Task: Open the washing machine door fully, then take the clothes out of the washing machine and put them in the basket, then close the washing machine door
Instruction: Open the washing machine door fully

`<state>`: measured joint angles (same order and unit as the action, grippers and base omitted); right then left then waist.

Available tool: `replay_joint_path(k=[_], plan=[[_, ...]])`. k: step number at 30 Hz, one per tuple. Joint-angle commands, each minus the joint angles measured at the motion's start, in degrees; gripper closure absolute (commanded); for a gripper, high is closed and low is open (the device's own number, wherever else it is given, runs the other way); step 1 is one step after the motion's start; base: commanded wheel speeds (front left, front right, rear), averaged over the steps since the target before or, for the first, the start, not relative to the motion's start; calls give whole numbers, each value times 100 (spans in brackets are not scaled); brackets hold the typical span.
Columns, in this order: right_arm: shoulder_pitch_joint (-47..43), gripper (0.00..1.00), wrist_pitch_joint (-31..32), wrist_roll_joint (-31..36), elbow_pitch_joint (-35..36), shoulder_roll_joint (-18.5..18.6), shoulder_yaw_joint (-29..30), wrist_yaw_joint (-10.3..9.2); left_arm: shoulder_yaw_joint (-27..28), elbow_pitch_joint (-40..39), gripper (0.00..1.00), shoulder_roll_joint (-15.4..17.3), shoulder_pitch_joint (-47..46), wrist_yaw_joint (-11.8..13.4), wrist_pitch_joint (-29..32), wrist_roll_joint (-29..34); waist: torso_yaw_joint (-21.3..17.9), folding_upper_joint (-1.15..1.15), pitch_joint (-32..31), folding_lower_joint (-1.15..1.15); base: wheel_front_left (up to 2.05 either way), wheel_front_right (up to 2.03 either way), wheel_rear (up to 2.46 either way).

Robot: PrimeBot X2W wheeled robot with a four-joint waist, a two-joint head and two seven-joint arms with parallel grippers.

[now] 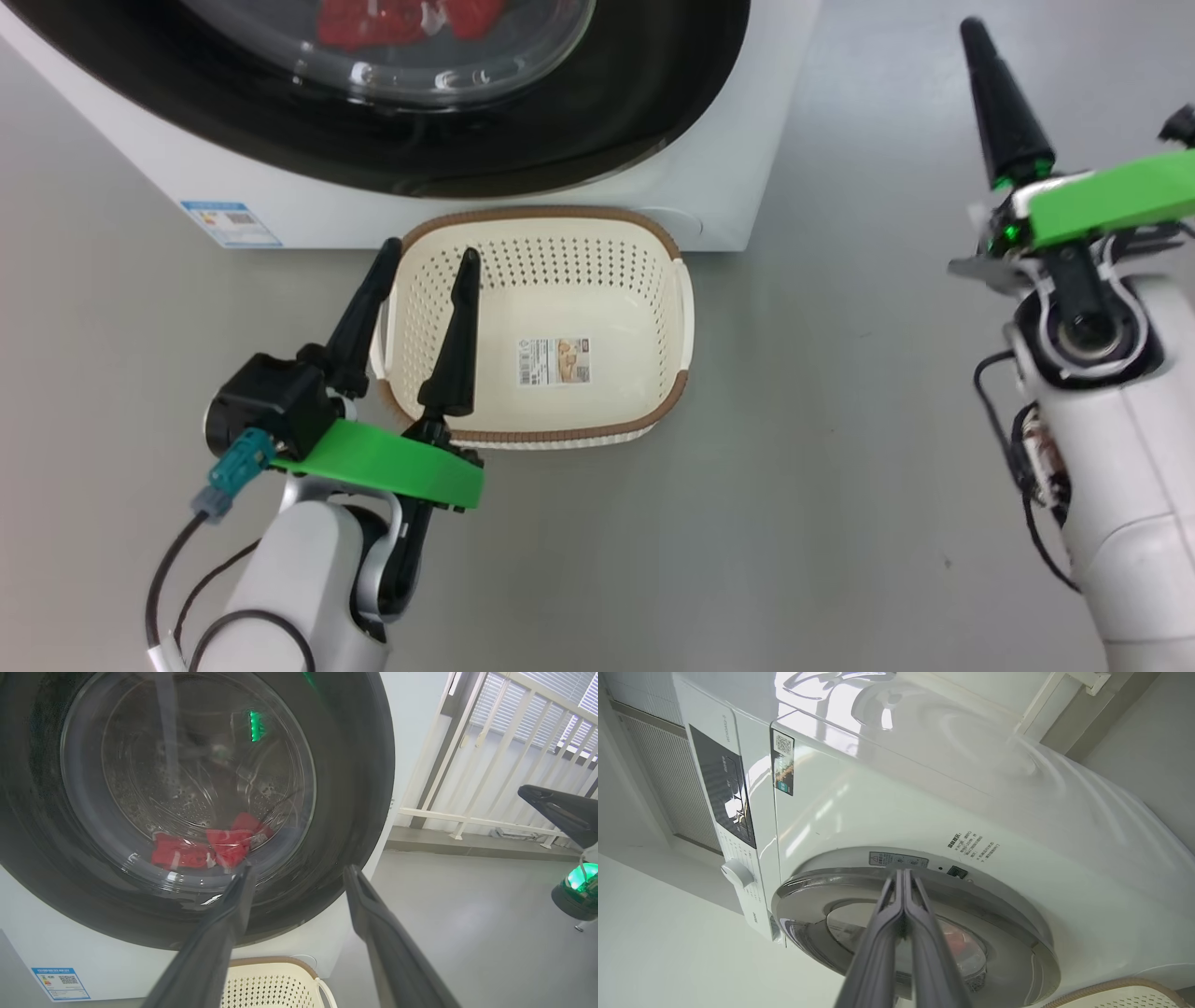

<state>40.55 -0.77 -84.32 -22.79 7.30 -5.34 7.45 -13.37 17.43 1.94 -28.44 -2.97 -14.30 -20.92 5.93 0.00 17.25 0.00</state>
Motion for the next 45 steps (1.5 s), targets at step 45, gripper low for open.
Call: replay_joint_path(k=[45], plan=[[3438,100,3063,-1922,-1830,142,149,3,-210,-916,0,94,-613,23,-70,-434,770,0,2006,0,0,0,0]])
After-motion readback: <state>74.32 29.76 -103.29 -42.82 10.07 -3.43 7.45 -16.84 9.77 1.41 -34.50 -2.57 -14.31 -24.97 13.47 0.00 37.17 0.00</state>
